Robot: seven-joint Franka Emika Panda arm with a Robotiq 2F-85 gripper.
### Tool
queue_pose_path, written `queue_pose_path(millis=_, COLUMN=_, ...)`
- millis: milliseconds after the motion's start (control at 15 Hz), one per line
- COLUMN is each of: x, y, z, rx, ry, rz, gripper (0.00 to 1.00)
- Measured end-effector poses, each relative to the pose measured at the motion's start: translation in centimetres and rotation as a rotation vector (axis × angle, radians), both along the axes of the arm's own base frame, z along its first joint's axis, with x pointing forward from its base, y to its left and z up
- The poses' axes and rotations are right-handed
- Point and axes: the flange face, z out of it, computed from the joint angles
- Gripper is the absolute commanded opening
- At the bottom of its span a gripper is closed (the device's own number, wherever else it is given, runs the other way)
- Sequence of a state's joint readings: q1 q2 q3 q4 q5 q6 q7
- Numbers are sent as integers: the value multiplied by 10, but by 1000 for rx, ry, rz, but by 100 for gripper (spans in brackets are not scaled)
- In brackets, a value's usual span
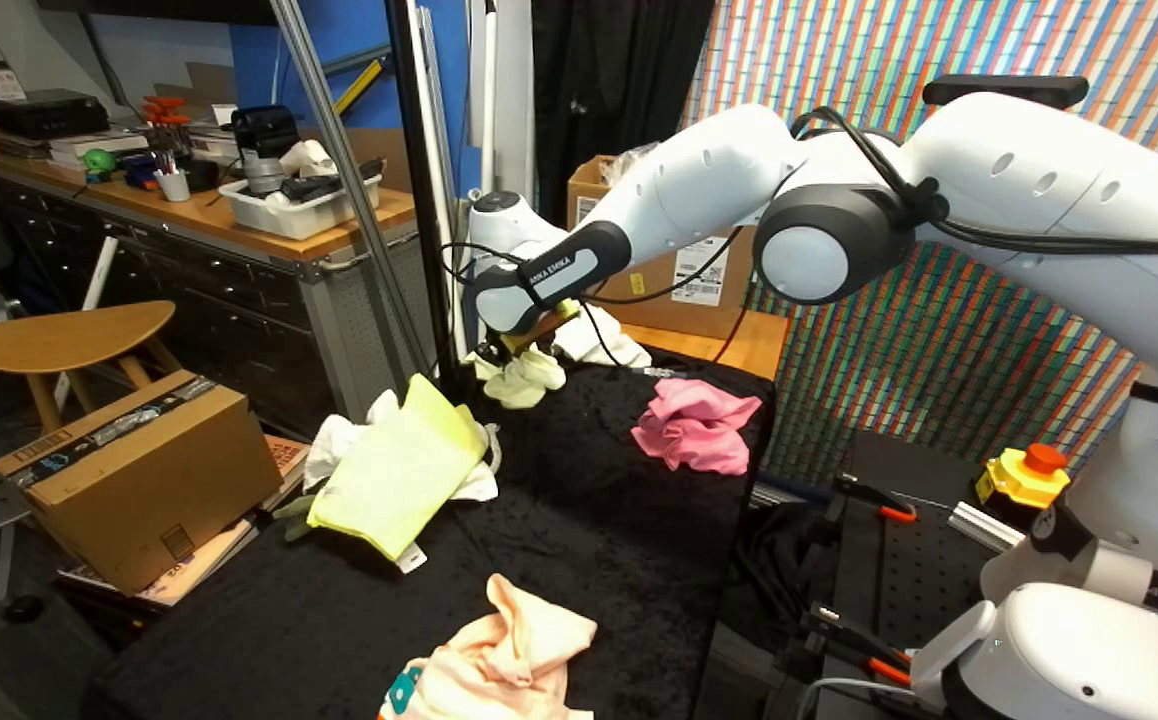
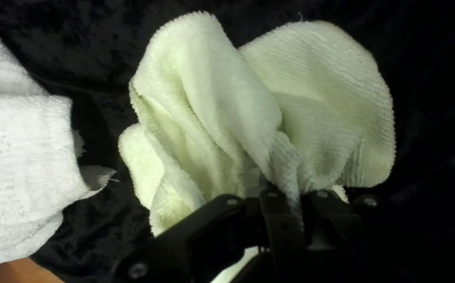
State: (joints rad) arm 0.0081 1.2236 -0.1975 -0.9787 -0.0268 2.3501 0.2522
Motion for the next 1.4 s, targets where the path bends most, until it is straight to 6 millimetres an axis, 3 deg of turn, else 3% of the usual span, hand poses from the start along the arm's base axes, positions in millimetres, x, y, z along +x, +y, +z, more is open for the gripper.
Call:
queue_pose_path(millis=600, x=-39, y=31, z=18, rx=30, ry=-27, rz=-38, gripper=9)
queue_pose_path(millis=933, x=-59, y=76, z=60, rx=30, ry=-182, rz=-19, gripper=9)
queue_pose_path(millis=1400, x=-115, y=152, z=122, rx=-33, ry=-264, rz=103, gripper=9)
